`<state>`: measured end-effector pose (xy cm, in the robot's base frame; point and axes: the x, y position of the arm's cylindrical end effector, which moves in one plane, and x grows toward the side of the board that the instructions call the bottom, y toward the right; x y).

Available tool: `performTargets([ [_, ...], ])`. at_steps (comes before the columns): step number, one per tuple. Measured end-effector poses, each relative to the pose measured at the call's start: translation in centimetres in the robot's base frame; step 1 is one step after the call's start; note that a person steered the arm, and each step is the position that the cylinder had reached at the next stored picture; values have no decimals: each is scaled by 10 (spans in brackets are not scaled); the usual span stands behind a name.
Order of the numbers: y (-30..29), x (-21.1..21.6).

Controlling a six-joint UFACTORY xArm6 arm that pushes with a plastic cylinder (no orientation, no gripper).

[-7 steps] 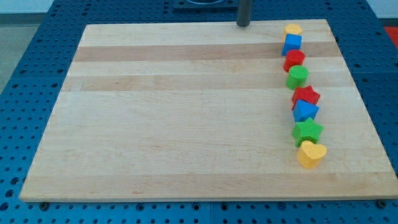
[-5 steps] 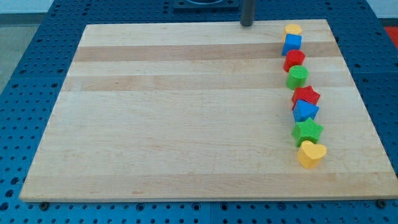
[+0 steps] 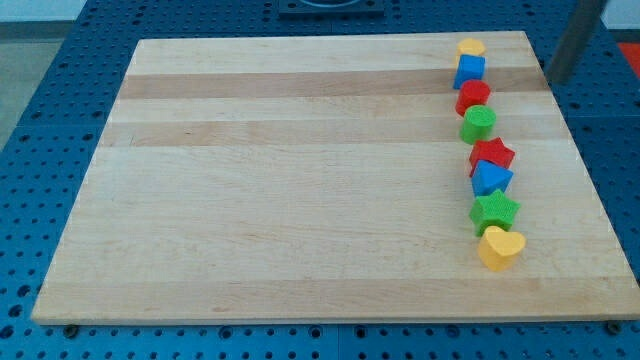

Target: Slide the heart to the top left side of the board

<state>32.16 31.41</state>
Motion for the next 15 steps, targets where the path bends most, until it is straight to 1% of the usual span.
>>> performTargets([
  [1,12,72],
  [2,14,164],
  [3,-9,235],
  [4,-50,238],
  [5,-120,234],
  [6,-137,260],
  [7,-166,260],
  [8,-254,257],
  [9,-260,219],
  [13,-259,219],
  [14,-251,196],
  [15,-202,206],
])
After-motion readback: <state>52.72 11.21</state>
